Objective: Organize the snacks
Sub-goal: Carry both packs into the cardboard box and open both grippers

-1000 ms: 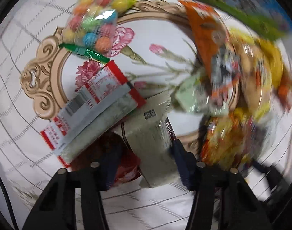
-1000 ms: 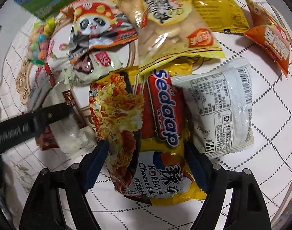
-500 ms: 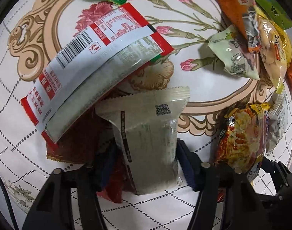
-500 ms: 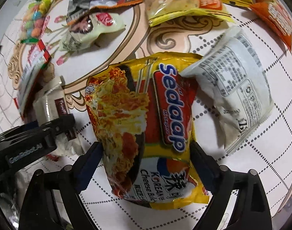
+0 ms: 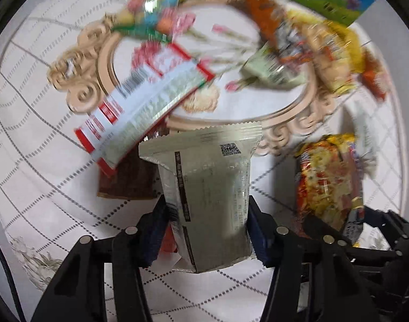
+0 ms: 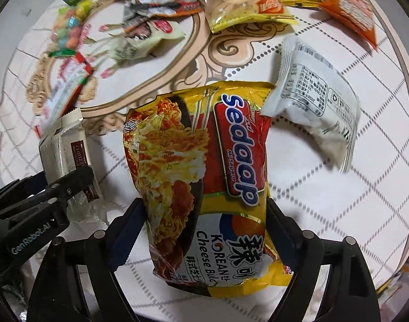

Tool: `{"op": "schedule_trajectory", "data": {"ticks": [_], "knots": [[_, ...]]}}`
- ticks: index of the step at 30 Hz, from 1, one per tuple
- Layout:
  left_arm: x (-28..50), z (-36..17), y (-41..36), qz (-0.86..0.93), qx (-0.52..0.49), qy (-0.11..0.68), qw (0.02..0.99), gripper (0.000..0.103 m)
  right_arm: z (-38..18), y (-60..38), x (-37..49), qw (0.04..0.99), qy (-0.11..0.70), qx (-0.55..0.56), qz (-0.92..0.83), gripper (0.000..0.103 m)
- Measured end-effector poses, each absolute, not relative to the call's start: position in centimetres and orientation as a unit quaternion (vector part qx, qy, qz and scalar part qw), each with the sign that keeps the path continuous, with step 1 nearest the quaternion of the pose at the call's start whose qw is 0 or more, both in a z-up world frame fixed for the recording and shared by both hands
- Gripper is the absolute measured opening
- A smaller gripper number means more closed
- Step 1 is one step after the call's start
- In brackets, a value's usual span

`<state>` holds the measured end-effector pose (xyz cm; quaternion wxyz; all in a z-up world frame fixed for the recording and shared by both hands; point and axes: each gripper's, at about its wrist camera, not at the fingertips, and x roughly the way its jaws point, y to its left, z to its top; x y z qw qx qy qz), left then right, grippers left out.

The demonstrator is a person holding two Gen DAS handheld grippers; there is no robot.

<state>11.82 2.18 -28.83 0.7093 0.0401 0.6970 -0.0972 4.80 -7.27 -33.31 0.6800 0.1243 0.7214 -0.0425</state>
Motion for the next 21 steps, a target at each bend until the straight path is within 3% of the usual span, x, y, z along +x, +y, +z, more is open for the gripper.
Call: {"op": "schedule_trajectory", "data": {"ticks": [8, 21], "knots": [[14.5, -19.7, 2.5, -0.143, 0.020, 0.653, 0.744, 0.052, -26.7, -8.3, 5.7, 0.722, 0.667, 0.183, -0.013, 0.088], [35.2, -13.4, -6.7, -0.166, 0.039, 0.595, 0.786, 0.052, -13.5, -16.4, 22.0, 0.792, 0.574, 0.202, 0.039, 0.088]]}}
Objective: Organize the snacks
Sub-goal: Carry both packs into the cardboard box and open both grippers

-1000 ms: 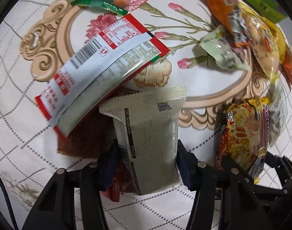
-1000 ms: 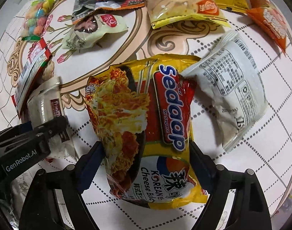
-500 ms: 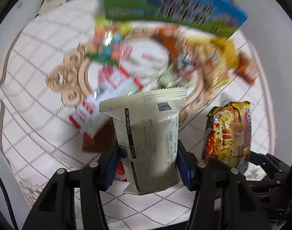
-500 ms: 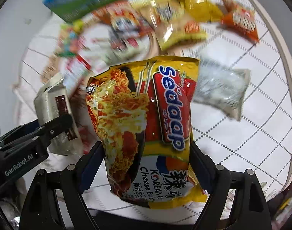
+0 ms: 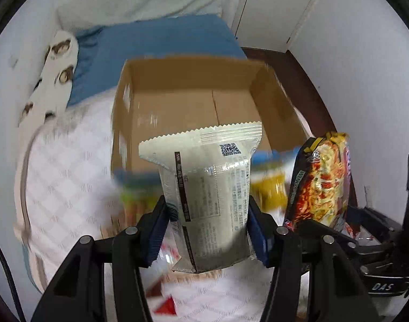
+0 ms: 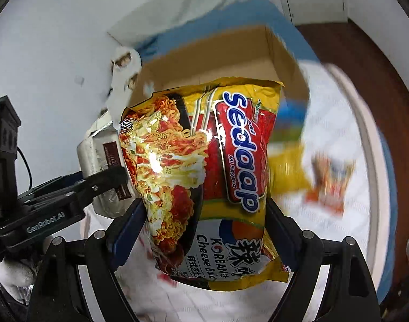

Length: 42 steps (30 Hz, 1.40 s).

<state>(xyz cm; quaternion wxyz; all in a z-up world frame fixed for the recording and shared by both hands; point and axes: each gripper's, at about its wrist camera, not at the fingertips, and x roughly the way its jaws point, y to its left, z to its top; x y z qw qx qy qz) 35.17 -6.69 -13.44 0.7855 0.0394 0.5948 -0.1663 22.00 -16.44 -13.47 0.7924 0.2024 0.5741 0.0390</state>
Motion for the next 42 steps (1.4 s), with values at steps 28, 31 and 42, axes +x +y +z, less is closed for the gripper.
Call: {"op": "schedule_trajectory", "data": {"ticks": [28, 31, 42], "knots": [[59.1, -31.4, -8.7, -0.111, 0.009, 0.744, 0.659, 0.063, -31.0, -22.6, 51.2, 0.656, 0.727, 0.199, 0.043, 0.089], [58.9, -31.2, -8.6, -0.116, 0.002, 0.742, 0.660, 0.081, -31.8, -23.3, 52.1, 0.652, 0.731, 0.196, 0.045, 0.096], [56.4, -27.7, -8.3, -0.090, 0.035, 0.701, 0.706, 0.082, -27.8, -22.7, 48.9, 0.692, 0.712, 0.123, 0.004, 0.097]]}}
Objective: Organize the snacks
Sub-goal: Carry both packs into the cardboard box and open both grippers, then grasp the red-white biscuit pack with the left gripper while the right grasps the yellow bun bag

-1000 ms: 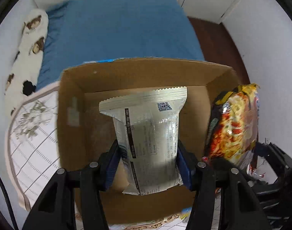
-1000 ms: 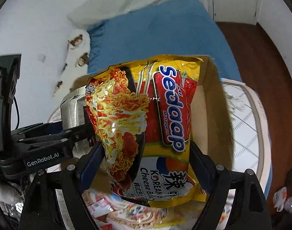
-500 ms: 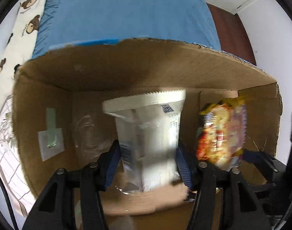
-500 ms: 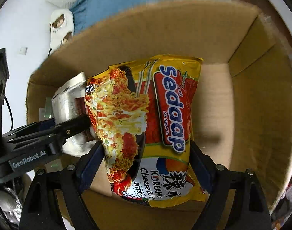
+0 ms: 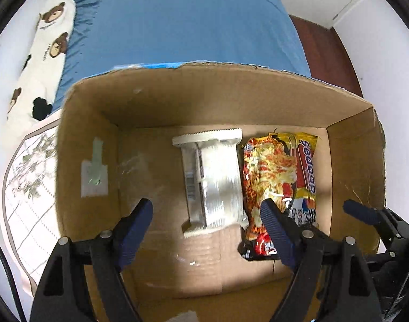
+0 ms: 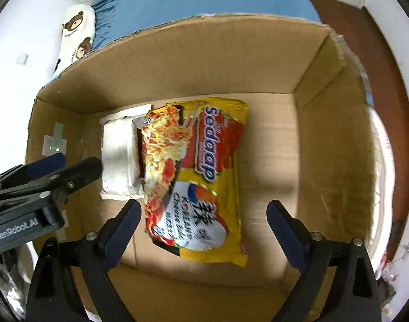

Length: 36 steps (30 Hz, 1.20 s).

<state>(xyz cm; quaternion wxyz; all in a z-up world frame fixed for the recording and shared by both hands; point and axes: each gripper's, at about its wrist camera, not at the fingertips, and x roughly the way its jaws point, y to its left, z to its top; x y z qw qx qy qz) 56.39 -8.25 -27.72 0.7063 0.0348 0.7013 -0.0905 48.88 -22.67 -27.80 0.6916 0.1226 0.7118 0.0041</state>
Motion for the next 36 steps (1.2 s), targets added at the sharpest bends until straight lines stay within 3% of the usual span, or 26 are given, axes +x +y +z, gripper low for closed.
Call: {"op": "schedule_trajectory", "data": {"ticks": [20, 32, 36], "knots": [[45.0, -17.8, -4.5, -0.072, 0.033, 0.588, 0.805, 0.082, -15.4, -19.6, 39.6, 0.804, 0.592, 0.051, -0.026, 0.096], [38.7, -13.2, -3.7, -0.069, 0.029, 0.541, 0.838, 0.082, -8.9, -19.6, 32.5, 0.843, 0.530, 0.087, -0.018, 0.097], [35.9, -13.7, -2.4, -0.058, 0.027, 0.539, 0.840, 0.082, -9.2, -19.7, 29.5, 0.840, 0.533, 0.105, -0.014, 0.097]]}}
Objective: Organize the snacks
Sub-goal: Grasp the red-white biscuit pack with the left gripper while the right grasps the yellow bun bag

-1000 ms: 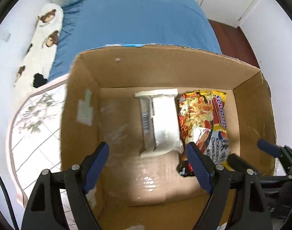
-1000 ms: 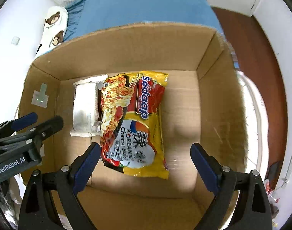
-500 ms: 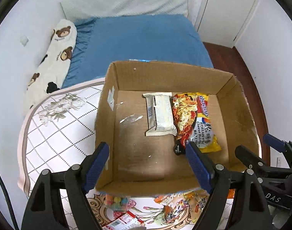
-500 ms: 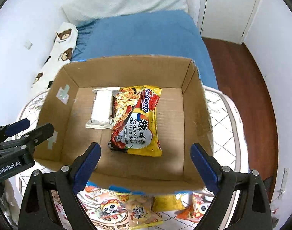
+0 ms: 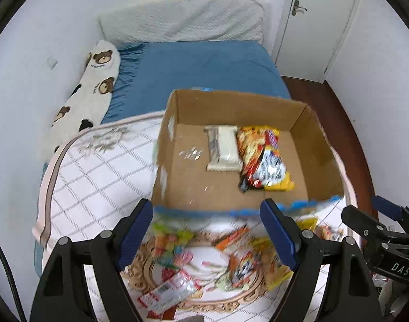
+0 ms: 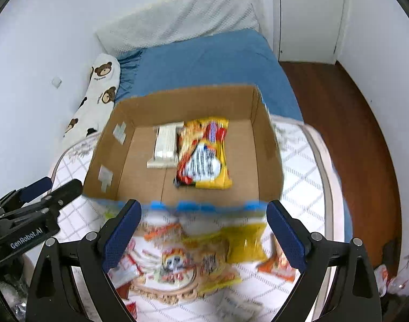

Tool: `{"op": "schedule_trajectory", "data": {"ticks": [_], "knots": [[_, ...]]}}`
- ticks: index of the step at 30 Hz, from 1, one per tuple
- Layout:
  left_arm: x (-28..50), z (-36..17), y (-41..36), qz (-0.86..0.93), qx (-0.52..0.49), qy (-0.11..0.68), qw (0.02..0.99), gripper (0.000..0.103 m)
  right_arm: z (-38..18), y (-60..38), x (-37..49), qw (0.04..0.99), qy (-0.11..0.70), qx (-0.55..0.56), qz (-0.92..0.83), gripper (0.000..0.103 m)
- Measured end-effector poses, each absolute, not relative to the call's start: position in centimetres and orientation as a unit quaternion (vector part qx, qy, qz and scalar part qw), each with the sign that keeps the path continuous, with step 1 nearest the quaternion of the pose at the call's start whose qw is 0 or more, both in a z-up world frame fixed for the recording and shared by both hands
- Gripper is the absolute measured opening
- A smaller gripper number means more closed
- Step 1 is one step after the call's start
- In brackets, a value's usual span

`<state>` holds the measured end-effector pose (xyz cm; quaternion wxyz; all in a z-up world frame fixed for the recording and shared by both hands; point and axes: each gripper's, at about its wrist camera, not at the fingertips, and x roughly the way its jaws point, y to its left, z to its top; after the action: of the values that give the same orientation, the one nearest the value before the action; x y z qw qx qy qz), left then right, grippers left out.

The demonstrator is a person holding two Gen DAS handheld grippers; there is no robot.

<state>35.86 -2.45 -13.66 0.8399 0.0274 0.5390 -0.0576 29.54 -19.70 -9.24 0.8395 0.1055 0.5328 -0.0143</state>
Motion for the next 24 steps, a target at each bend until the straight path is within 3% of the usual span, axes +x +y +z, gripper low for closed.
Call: {"op": "schedule_trajectory", "data": {"ticks": [9, 15, 22, 23, 24], "knots": [[28.5, -22.2, 2.7, -0.028, 0.064, 0.603, 0.794, 0.082, -19.5, -19.6, 22.9, 0.766, 0.623, 0.154, -0.008, 0.097], [26.6, -31.2, 3.5, -0.048, 0.166, 0.672, 0.720, 0.082, -25.5, -18.7, 22.8, 0.742, 0.656, 0.135, -0.015, 0.097], [24.7, -37.8, 0.6, -0.104, 0.320, 0.678, 0.654, 0.081, -29.8, -17.6, 24.3, 0.728, 0.679, 0.086, -0.018, 0.095], [24.6, -38.4, 0.4, -0.106, 0.324, 0.681, 0.648, 0.079, -30.4, -17.6, 24.5, 0.725, 0.684, 0.084, -0.019, 0.092], [24.5, -38.8, 0.3, -0.108, 0.323, 0.684, 0.645, 0.062, -31.1, -17.6, 24.6, 0.720, 0.688, 0.086, -0.018, 0.089]]}}
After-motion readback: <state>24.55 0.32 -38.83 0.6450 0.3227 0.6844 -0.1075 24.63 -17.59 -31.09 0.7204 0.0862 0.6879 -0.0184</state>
